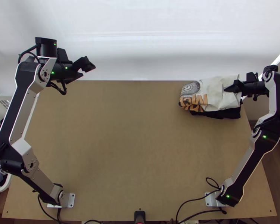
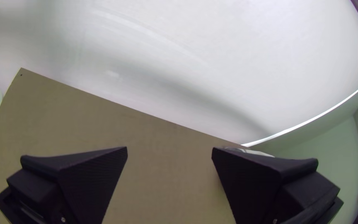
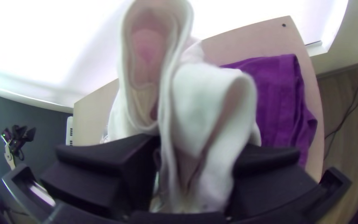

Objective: Fold the t-shirt

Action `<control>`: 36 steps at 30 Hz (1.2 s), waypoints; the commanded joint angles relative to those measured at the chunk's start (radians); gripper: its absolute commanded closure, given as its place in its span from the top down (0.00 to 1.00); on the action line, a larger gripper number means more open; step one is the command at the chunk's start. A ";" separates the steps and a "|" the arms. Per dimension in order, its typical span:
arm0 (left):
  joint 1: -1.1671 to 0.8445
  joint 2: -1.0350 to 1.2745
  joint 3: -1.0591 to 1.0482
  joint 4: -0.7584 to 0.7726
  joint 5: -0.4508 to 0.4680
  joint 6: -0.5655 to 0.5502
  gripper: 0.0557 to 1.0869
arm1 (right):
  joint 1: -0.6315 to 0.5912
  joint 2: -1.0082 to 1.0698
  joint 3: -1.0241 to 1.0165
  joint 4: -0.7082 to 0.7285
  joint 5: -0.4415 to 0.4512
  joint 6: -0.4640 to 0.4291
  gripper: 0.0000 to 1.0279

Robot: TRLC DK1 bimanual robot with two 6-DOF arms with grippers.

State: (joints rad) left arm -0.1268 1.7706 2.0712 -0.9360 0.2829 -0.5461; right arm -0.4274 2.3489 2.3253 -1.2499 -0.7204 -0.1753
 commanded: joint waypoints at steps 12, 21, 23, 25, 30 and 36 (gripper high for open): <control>0.015 0.003 0.027 -0.007 -0.002 -0.005 0.96 | -0.085 -0.195 -0.012 0.388 0.596 0.161 0.97; 0.015 -0.002 0.030 -0.009 -0.004 -0.003 0.96 | 0.078 -0.514 -0.328 0.567 0.604 0.140 0.97; 0.018 -0.003 0.030 -0.009 -0.004 -0.003 0.96 | 0.147 -0.593 -0.494 0.693 0.615 0.123 0.97; 0.021 -0.007 0.032 -0.009 -0.004 -0.003 0.96 | 0.208 -0.645 -0.633 0.807 0.661 0.119 0.97; 0.042 -0.022 0.032 -0.012 -0.004 0.000 0.96 | 0.311 -0.688 -0.865 1.009 0.734 0.122 0.97; 0.076 -0.039 0.032 -0.014 -0.002 0.006 0.96 | 0.332 -0.643 -1.058 1.284 0.811 0.126 0.97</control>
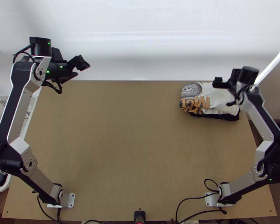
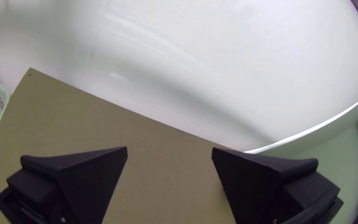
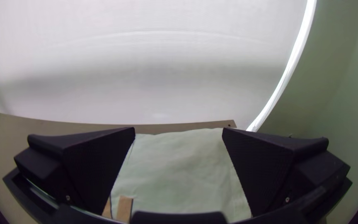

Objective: Fold the t-shirt

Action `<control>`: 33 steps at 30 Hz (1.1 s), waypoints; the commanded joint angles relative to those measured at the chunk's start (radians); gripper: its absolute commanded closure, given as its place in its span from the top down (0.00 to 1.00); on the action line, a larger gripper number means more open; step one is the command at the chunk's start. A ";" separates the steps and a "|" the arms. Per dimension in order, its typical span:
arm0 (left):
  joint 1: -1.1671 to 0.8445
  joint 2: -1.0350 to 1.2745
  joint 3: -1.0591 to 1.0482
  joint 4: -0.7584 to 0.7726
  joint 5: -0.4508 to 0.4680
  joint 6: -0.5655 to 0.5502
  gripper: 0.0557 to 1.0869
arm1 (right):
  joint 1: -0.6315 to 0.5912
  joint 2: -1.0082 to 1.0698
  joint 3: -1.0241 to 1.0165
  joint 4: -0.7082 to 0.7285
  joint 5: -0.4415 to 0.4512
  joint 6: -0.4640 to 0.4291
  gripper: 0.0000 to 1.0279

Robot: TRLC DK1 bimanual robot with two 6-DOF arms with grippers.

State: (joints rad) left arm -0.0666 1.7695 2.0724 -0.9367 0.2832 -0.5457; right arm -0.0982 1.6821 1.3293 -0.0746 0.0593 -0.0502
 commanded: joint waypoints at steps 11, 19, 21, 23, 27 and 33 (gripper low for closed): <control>0.036 -0.047 0.035 -0.013 -0.003 0.007 0.96 | -0.034 0.222 -0.191 0.372 0.083 0.001 0.96; 0.059 -0.065 0.034 -0.013 -0.004 0.007 0.96 | -0.060 0.278 -0.225 0.400 0.094 -0.002 0.96; 0.062 -0.071 0.034 -0.013 -0.004 0.007 0.96 | -0.060 0.257 -0.219 0.400 0.096 0.003 0.96; 0.067 -0.077 0.034 -0.014 -0.004 0.007 0.96 | -0.057 0.215 -0.209 0.400 0.096 0.004 0.96; 0.079 -0.093 0.034 -0.016 -0.004 0.009 0.96 | -0.035 0.093 -0.186 0.374 0.108 0.016 0.96; 0.090 -0.114 0.031 -0.033 -0.004 0.010 0.96 | 0.032 -0.111 -0.236 0.266 0.109 0.061 0.96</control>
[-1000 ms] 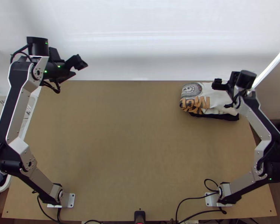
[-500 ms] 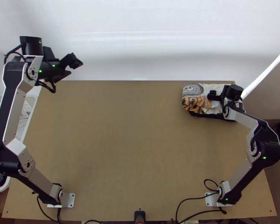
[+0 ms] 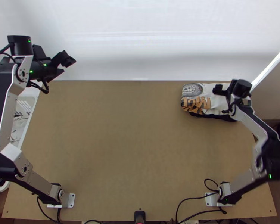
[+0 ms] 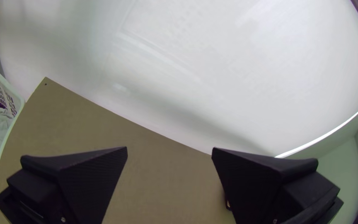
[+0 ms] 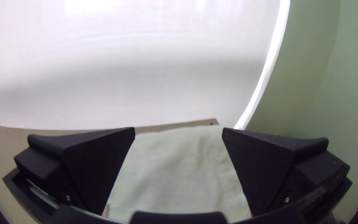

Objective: Fold the t-shirt

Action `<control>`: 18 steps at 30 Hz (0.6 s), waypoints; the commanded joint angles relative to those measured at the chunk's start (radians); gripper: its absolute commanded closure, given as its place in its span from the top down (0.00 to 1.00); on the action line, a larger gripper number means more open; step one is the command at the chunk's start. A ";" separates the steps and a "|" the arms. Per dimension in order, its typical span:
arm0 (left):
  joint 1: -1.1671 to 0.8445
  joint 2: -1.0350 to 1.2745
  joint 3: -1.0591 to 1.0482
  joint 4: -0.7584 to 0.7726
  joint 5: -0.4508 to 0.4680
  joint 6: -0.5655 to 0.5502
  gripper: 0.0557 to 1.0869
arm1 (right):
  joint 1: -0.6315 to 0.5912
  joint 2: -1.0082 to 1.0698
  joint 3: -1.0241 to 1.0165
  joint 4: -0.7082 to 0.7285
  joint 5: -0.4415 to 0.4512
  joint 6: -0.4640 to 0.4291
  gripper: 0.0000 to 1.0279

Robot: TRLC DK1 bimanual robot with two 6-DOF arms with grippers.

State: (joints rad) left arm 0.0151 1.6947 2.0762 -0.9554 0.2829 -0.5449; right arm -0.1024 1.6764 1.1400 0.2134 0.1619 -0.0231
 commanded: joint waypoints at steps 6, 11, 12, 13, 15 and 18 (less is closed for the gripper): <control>0.011 -0.061 0.016 -0.014 -0.004 0.010 0.96 | 0.066 -0.132 -0.181 0.035 0.008 0.035 0.96; 0.014 -0.073 0.015 -0.020 -0.004 0.010 0.96 | 0.059 -0.041 -0.263 0.146 0.011 0.031 0.96; 0.016 -0.075 0.015 -0.022 -0.004 0.010 0.96 | 0.055 -0.023 -0.273 0.162 0.018 0.031 0.96; 0.020 -0.078 0.015 -0.023 -0.004 0.013 0.96 | 0.050 -0.006 -0.283 0.178 0.024 0.032 0.96; 0.026 -0.081 0.015 -0.029 -0.004 0.020 0.96 | 0.041 0.029 -0.295 0.205 0.025 0.032 0.96; 0.032 -0.090 0.015 -0.034 -0.004 0.026 0.96 | 0.033 0.062 -0.319 0.244 0.028 0.031 0.96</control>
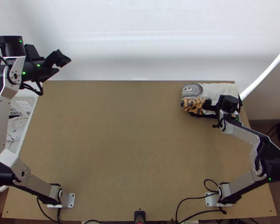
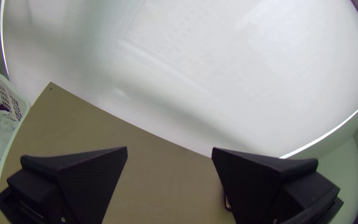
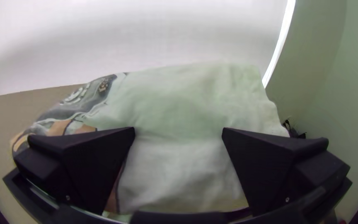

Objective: Fold the t-shirt

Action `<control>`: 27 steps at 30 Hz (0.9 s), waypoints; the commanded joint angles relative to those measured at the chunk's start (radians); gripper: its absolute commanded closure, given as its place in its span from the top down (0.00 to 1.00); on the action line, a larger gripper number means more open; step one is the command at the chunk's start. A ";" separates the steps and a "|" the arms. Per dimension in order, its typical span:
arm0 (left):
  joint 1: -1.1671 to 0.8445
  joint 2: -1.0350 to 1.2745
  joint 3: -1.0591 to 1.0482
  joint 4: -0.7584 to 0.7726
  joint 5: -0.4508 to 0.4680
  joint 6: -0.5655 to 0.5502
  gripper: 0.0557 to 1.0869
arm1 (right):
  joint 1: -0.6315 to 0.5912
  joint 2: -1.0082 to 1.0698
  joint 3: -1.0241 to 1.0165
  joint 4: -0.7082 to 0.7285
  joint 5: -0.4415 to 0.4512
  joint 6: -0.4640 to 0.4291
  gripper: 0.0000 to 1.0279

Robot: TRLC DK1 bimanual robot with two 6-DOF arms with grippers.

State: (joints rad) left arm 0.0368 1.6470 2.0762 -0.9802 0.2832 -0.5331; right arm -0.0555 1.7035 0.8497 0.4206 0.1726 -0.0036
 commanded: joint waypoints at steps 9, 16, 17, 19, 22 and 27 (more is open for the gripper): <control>0.048 -0.079 0.010 -0.009 -0.007 0.024 0.96 | -0.038 0.010 -0.029 0.061 0.030 -0.019 0.96; 0.057 -0.150 0.007 -0.006 -0.095 0.061 0.96 | -0.069 -0.275 0.080 -0.066 0.027 -0.050 0.96; 0.055 -0.164 0.005 -0.006 -0.127 0.076 0.96 | -0.070 -0.320 0.095 -0.091 0.027 -0.049 0.96; 0.055 -0.202 -0.010 0.000 -0.185 0.105 0.96 | -0.070 -0.412 0.112 -0.106 0.027 -0.042 0.96; 0.072 -0.280 -0.064 0.032 -0.237 0.145 0.96 | -0.073 -0.544 0.130 -0.105 0.027 -0.036 0.96; 0.158 -0.478 -0.245 0.199 -0.243 0.209 0.96 | -0.067 -0.739 0.147 -0.118 -0.021 -0.076 0.96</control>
State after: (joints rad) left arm 0.1539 1.2690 1.9057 -0.8326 0.0471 -0.3676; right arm -0.1257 1.0477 0.9867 0.3191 0.1822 -0.0452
